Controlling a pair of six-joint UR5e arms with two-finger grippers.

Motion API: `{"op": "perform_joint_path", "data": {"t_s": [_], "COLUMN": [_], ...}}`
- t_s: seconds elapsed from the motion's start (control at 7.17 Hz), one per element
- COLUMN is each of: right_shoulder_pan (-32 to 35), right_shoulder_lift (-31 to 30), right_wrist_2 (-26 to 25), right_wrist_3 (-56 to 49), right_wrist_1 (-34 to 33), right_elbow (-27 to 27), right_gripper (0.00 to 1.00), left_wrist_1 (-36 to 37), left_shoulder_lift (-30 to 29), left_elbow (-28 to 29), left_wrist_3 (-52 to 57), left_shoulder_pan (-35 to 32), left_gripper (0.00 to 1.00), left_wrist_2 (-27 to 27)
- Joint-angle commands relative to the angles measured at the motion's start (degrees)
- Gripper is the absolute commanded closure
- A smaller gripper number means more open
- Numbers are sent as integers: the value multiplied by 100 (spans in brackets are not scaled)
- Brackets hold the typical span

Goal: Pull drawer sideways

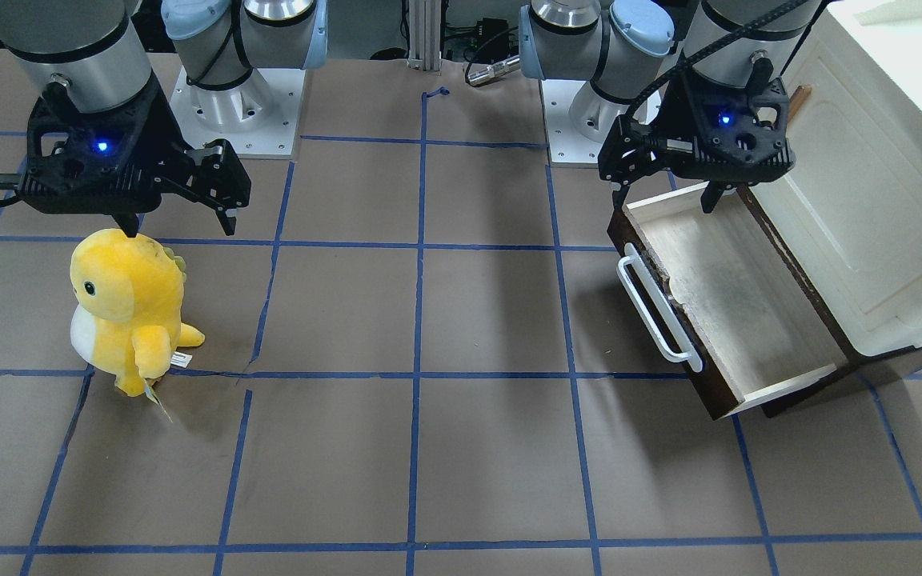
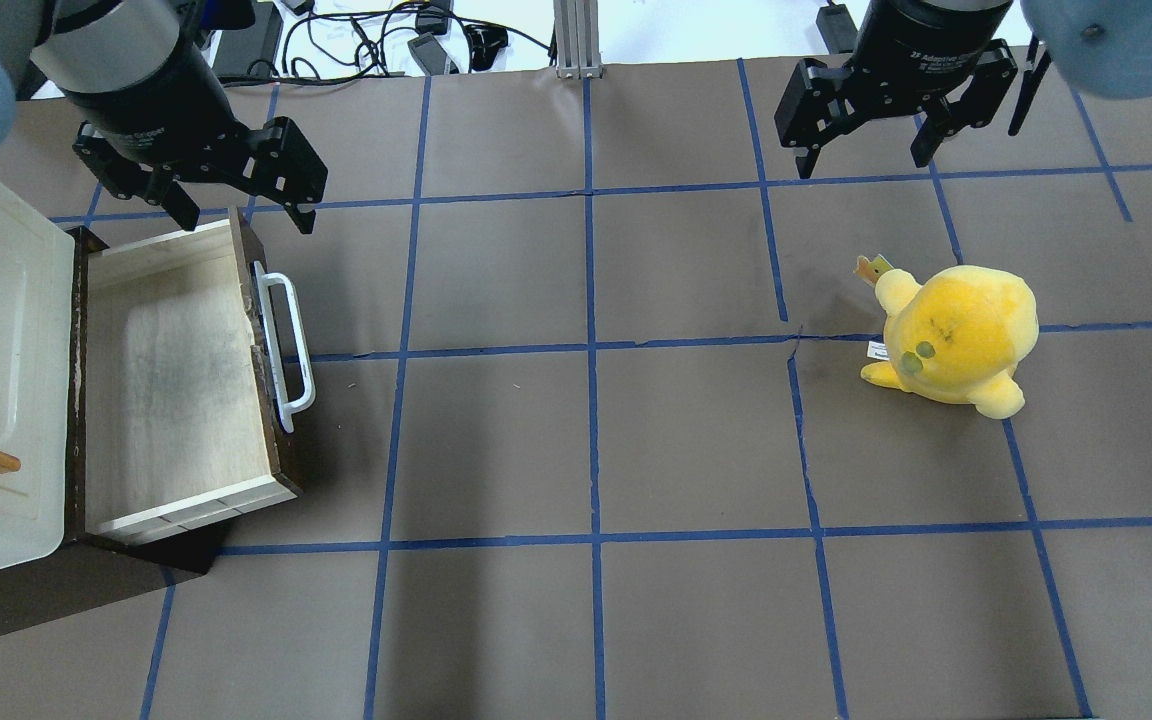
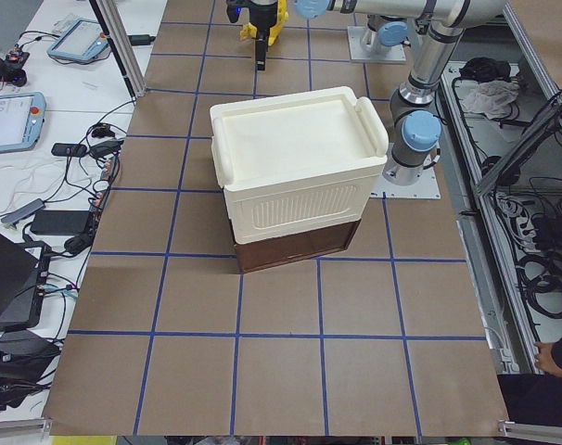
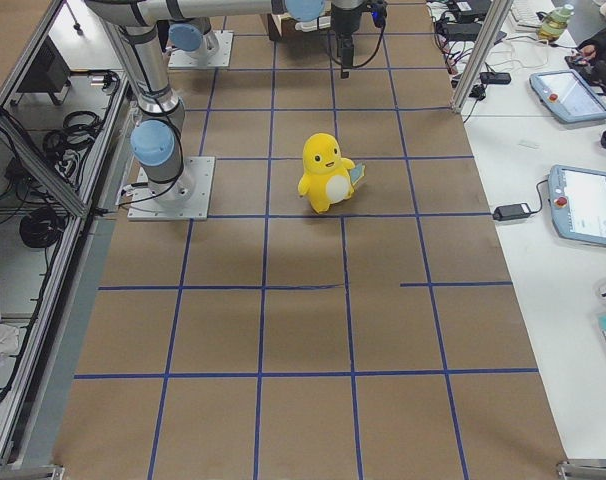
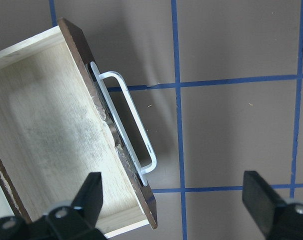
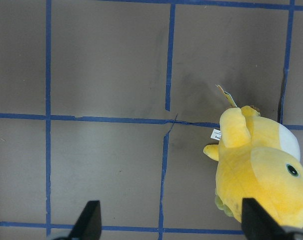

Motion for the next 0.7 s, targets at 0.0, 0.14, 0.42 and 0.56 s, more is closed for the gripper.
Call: {"op": "perform_joint_path", "data": {"t_s": [0.0, 0.14, 0.42, 0.56], "right_shoulder_pan": [0, 0, 0, 0], "right_shoulder_lift": [0, 0, 0, 0], "right_wrist_2": [2, -7, -7, 2], "right_wrist_3": [0, 0, 0, -9], "right_wrist_1": [0, 0, 0, 0], "right_elbow": [0, 0, 0, 0], "right_gripper": [0, 0, 0, 0], "left_wrist_1": [-93, -85, -94, -85], "left_shoulder_lift": [82, 108, 108, 108], "left_elbow": [-73, -117, -126, -126], "left_wrist_3": [7, 7, 7, 7], "left_shoulder_pan": [149, 141, 158, 158], "left_gripper": [0, 0, 0, 0], "left_wrist_2": [-50, -41, -41, -41]}}
